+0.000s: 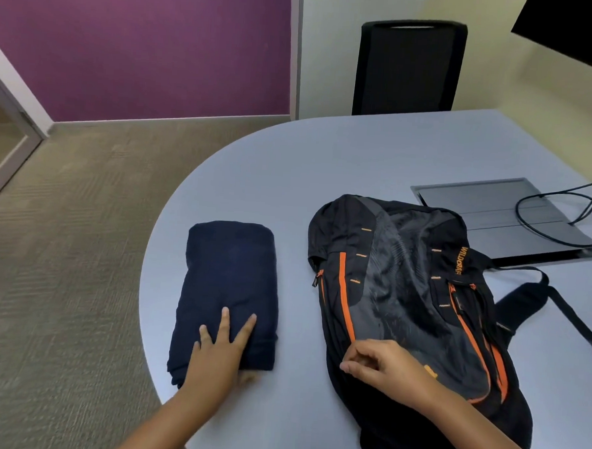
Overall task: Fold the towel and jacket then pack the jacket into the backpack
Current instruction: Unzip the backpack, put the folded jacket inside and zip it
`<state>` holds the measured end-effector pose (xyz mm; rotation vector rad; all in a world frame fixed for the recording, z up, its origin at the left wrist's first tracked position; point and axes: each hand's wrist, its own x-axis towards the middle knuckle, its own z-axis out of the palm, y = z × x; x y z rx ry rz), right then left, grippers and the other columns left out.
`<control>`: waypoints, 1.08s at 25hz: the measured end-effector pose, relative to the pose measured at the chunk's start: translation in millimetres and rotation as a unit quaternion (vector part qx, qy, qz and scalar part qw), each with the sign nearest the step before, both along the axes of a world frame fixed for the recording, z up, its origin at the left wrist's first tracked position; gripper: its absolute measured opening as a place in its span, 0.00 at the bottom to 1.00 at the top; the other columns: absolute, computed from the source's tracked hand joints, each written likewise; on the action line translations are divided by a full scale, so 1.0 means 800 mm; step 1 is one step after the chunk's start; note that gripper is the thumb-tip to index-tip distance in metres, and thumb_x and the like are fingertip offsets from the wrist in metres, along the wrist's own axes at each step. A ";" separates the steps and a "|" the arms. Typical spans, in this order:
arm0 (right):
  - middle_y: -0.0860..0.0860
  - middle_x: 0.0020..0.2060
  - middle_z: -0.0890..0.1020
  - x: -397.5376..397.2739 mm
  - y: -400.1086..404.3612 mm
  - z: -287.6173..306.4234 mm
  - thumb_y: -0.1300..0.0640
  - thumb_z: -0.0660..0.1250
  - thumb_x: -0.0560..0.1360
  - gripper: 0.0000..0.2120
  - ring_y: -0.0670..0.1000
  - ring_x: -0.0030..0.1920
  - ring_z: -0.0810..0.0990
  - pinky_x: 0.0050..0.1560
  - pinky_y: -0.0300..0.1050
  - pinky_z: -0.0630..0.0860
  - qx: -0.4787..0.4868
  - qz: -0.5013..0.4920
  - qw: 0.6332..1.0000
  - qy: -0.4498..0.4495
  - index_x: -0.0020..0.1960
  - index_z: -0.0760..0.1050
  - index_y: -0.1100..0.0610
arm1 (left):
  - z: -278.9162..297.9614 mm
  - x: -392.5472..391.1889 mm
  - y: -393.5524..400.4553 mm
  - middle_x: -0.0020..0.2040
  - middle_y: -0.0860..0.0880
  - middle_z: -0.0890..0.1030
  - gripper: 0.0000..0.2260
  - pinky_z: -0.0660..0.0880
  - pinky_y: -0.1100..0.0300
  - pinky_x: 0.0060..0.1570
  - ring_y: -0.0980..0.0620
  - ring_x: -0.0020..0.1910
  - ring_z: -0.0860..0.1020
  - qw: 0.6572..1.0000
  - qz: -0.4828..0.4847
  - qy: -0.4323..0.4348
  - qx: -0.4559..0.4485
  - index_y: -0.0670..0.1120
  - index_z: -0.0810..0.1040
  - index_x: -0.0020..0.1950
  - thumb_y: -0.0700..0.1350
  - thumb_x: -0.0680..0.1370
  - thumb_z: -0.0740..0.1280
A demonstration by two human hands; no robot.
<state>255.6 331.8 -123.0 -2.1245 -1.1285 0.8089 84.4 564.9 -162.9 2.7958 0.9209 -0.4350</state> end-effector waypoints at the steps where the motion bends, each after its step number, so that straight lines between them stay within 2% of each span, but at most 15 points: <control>1: 0.42 0.39 0.82 0.000 -0.004 0.002 0.44 0.66 0.73 0.07 0.44 0.41 0.79 0.42 0.41 0.76 -0.009 -0.001 1.000 -0.012 0.42 0.77 0.46 | 0.011 0.003 0.005 0.74 0.53 0.36 0.43 0.59 0.44 0.70 0.37 0.75 0.47 0.997 0.039 -0.039 -0.053 0.56 0.32 0.74 0.58 0.75 0.64; 3: 0.41 0.38 0.81 0.001 -0.015 0.007 0.43 0.66 0.74 0.08 0.42 0.41 0.79 0.40 0.35 0.74 -0.024 -0.036 0.998 -0.055 0.41 0.77 0.46 | 0.024 0.010 0.030 0.77 0.51 0.50 0.44 0.53 0.41 0.70 0.40 0.76 0.48 0.959 0.146 -0.232 -0.067 0.47 0.47 0.77 0.62 0.71 0.67; 4: 0.41 0.37 0.81 0.002 -0.021 0.010 0.43 0.65 0.74 0.07 0.41 0.41 0.79 0.40 0.33 0.73 -0.030 -0.061 0.995 -0.072 0.41 0.76 0.45 | 0.024 0.013 0.049 0.76 0.47 0.58 0.42 0.56 0.40 0.69 0.39 0.75 0.52 0.939 0.203 -0.268 -0.070 0.44 0.53 0.76 0.61 0.71 0.68; 5: 0.41 0.37 0.81 0.004 -0.026 0.014 0.44 0.65 0.74 0.07 0.41 0.41 0.79 0.40 0.33 0.73 -0.033 -0.082 0.993 -0.081 0.40 0.76 0.45 | 0.024 0.017 0.071 0.73 0.44 0.64 0.42 0.60 0.40 0.68 0.38 0.73 0.59 0.918 0.265 -0.269 -0.120 0.43 0.57 0.74 0.62 0.69 0.70; 6: 0.41 0.36 0.81 0.007 -0.029 0.016 0.44 0.65 0.75 0.07 0.42 0.40 0.79 0.40 0.34 0.73 -0.035 -0.098 0.991 -0.084 0.40 0.76 0.45 | 0.023 0.022 0.091 0.70 0.42 0.69 0.43 0.66 0.43 0.65 0.38 0.68 0.66 0.873 0.340 -0.270 -0.223 0.42 0.61 0.72 0.63 0.66 0.72; 7: 0.41 0.36 0.80 0.009 -0.032 0.018 0.44 0.65 0.75 0.07 0.42 0.40 0.79 0.40 0.36 0.73 -0.034 -0.108 0.990 -0.085 0.39 0.75 0.45 | 0.023 0.027 0.105 0.66 0.42 0.73 0.42 0.70 0.46 0.61 0.40 0.62 0.72 0.809 0.403 -0.259 -0.340 0.41 0.65 0.70 0.63 0.65 0.73; 8: 0.41 0.36 0.80 0.011 -0.034 0.019 0.44 0.65 0.75 0.07 0.43 0.39 0.79 0.40 0.37 0.73 -0.033 -0.114 0.990 -0.081 0.39 0.75 0.45 | 0.025 0.030 0.116 0.63 0.43 0.75 0.39 0.71 0.49 0.57 0.41 0.58 0.74 0.765 0.436 -0.225 -0.417 0.39 0.68 0.68 0.62 0.66 0.73; 9: 0.41 0.36 0.80 0.012 -0.035 0.019 0.45 0.65 0.75 0.07 0.43 0.39 0.79 0.40 0.38 0.74 -0.032 -0.116 0.990 -0.078 0.39 0.75 0.45 | 0.029 0.031 0.123 0.60 0.44 0.76 0.35 0.71 0.51 0.54 0.42 0.56 0.75 0.750 0.440 -0.191 -0.455 0.38 0.69 0.66 0.60 0.68 0.72; 11: 0.40 0.36 0.80 0.011 -0.036 0.017 0.45 0.66 0.75 0.07 0.43 0.38 0.78 0.39 0.37 0.73 -0.029 -0.117 0.990 -0.073 0.39 0.75 0.45 | 0.025 0.031 0.143 0.57 0.45 0.76 0.31 0.70 0.52 0.52 0.44 0.54 0.75 0.768 0.424 -0.159 -0.454 0.37 0.70 0.64 0.56 0.70 0.73; 12: 0.39 0.36 0.79 0.010 -0.037 0.016 0.46 0.65 0.75 0.07 0.43 0.38 0.78 0.39 0.37 0.73 -0.028 -0.117 0.990 -0.072 0.39 0.75 0.45 | 0.024 0.030 0.149 0.57 0.46 0.78 0.31 0.71 0.53 0.52 0.45 0.53 0.76 0.774 0.408 -0.161 -0.456 0.38 0.71 0.64 0.55 0.69 0.74; 16: 0.37 0.36 0.78 0.004 -0.039 0.015 0.46 0.66 0.75 0.07 0.42 0.36 0.76 0.37 0.33 0.71 -0.036 -0.115 0.991 -0.058 0.40 0.76 0.46 | 0.013 0.019 0.153 0.55 0.46 0.81 0.29 0.74 0.53 0.54 0.46 0.54 0.79 0.742 0.375 -0.225 -0.509 0.43 0.74 0.62 0.52 0.66 0.76; 20: 0.45 0.34 0.81 0.006 -0.024 0.015 0.51 0.68 0.74 0.06 0.42 0.36 0.78 0.39 0.33 0.72 0.013 -0.150 0.988 0.028 0.39 0.78 0.50 | 0.002 0.005 0.141 0.59 0.46 0.80 0.24 0.71 0.52 0.59 0.47 0.57 0.78 0.673 0.384 -0.271 -0.571 0.45 0.75 0.60 0.51 0.67 0.72; 23: 0.46 0.40 0.83 -0.006 0.027 0.005 0.52 0.70 0.74 0.02 0.38 0.42 0.80 0.44 0.32 0.73 0.018 -0.144 0.985 0.092 0.43 0.78 0.49 | -0.007 -0.009 0.122 0.59 0.48 0.80 0.22 0.71 0.53 0.57 0.49 0.57 0.77 0.601 0.398 -0.331 -0.609 0.46 0.73 0.65 0.50 0.72 0.67; 25: 0.44 0.52 0.80 -0.021 0.077 0.000 0.51 0.68 0.75 0.08 0.38 0.53 0.78 0.54 0.35 0.73 0.033 -0.143 0.972 0.181 0.53 0.75 0.48 | -0.007 -0.016 0.106 0.59 0.48 0.80 0.22 0.72 0.53 0.56 0.50 0.58 0.77 0.555 0.397 -0.369 -0.631 0.47 0.71 0.66 0.50 0.73 0.65; 27: 0.44 0.63 0.72 -0.031 0.121 0.003 0.45 0.61 0.77 0.20 0.43 0.64 0.72 0.66 0.40 0.67 0.061 -0.180 0.927 0.323 0.68 0.65 0.48 | -0.003 -0.022 0.094 0.59 0.49 0.80 0.20 0.76 0.55 0.55 0.50 0.57 0.78 0.521 0.394 -0.398 -0.644 0.47 0.72 0.66 0.49 0.75 0.63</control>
